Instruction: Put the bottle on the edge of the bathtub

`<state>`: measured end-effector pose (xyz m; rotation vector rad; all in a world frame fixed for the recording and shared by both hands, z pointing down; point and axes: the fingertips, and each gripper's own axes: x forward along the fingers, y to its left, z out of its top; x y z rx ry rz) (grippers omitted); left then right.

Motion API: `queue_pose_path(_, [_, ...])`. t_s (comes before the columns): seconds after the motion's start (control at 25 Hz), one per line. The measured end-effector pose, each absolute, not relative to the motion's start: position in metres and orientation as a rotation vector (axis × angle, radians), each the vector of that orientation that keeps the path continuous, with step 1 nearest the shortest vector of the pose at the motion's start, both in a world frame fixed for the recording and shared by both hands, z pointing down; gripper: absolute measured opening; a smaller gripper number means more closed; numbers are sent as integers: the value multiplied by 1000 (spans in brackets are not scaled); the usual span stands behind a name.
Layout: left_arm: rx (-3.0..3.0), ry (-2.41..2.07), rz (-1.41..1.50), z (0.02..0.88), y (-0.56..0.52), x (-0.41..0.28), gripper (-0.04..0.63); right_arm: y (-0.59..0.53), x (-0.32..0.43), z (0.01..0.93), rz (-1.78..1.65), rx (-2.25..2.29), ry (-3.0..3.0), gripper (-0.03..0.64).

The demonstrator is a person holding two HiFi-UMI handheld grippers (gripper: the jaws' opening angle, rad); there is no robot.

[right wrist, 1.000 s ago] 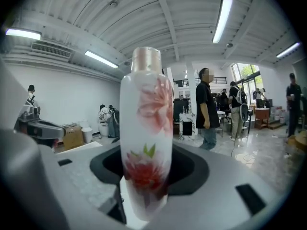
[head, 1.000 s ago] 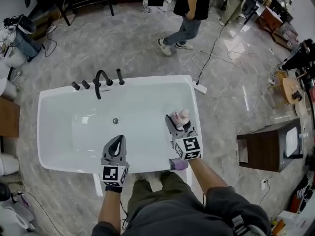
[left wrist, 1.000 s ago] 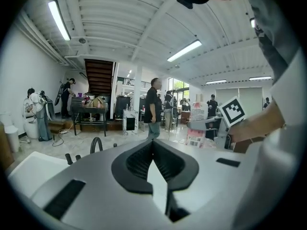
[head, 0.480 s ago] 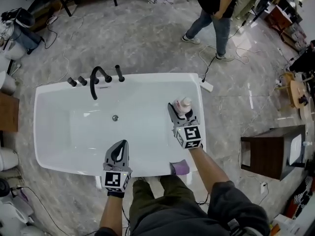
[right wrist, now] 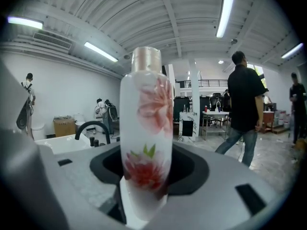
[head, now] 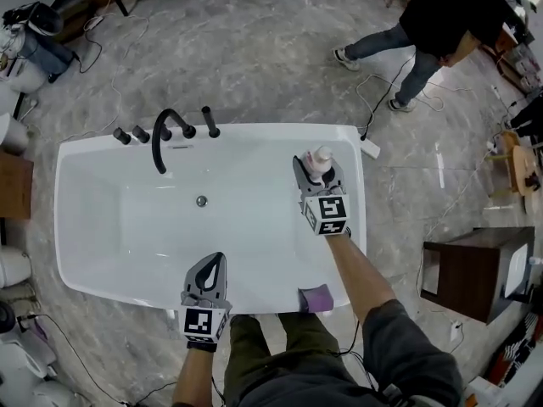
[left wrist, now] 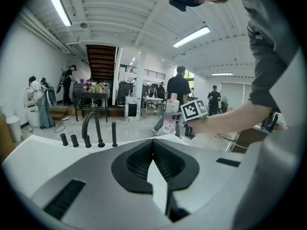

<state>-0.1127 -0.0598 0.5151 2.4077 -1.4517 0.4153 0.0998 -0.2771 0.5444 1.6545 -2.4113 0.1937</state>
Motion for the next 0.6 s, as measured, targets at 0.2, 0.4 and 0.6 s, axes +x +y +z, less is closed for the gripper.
queue_pose_path(0.2, [2373, -1454, 417, 539, -63, -114, -2, -310, 99, 574, 195, 1663, -2407, 224])
queue_pose_path(0.4, [2371, -1449, 429, 555, -69, -110, -2, -339, 97, 603, 186, 1660, -2407, 224])
queue_pose_path(0.6, [2335, -1447, 458, 581, -68, -112, -2, -369, 98, 629, 184, 1671, -2398, 224])
